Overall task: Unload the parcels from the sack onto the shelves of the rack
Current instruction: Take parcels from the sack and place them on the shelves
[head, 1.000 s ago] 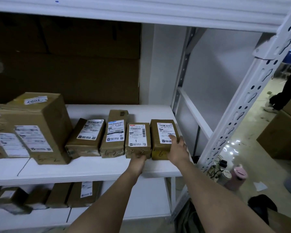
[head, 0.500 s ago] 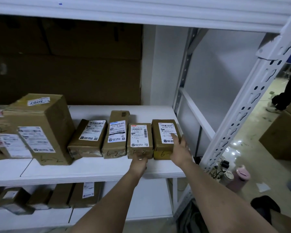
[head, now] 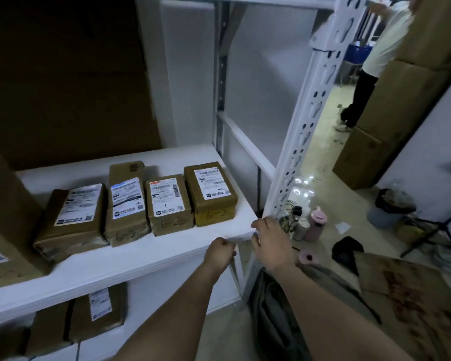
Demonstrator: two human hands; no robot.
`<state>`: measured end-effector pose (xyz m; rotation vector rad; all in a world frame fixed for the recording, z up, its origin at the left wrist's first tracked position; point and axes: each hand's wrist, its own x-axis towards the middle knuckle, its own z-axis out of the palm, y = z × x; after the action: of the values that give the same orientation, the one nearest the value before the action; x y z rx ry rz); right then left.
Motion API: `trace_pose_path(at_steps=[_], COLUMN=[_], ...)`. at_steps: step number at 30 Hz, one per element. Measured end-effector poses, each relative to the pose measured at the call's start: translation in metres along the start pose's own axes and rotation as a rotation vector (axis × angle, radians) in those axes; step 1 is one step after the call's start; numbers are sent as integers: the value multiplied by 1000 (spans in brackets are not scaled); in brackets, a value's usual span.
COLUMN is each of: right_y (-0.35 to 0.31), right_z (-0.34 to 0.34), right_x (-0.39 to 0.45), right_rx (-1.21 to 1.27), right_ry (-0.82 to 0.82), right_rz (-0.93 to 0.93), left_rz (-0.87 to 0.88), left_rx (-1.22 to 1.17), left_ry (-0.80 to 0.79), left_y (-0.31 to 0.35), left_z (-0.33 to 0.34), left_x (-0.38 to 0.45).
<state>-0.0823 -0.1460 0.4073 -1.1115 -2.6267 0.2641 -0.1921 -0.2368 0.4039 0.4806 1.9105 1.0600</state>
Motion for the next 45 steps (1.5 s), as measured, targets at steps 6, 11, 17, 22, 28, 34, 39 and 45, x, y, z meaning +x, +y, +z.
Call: trace_pose_path(at_steps=[6,11,17,22,28,34,39,45], right_y=[78,143,236,331,418,496,571,659], right_z=[-1,7,29,70,168,309,428,526], right_x=[-49,-82,-114,-135,-162,-171,-166,-156], right_rx=[-57,-44,28,64,42,-206,-414,-681], right_ry=[-142,-338,-666,-802,-793,-714,-742,-737], right_rz=[182,487,623,674,726,641,341,-182], left_rz=[2,-3,-25,73,430,911,1151,1470], left_rx=[122,226,329,729,1335,1757,1956,2201], left_ry=[-202,-302,-344,-404,-543,-678,-717,-680], left_y=[-1,-6,-11,-27,-88,-200,-298,-364], left_z=[74,147,241,322,409,496,563,629], left_x=[7,24,51,89,147,246,345,439])
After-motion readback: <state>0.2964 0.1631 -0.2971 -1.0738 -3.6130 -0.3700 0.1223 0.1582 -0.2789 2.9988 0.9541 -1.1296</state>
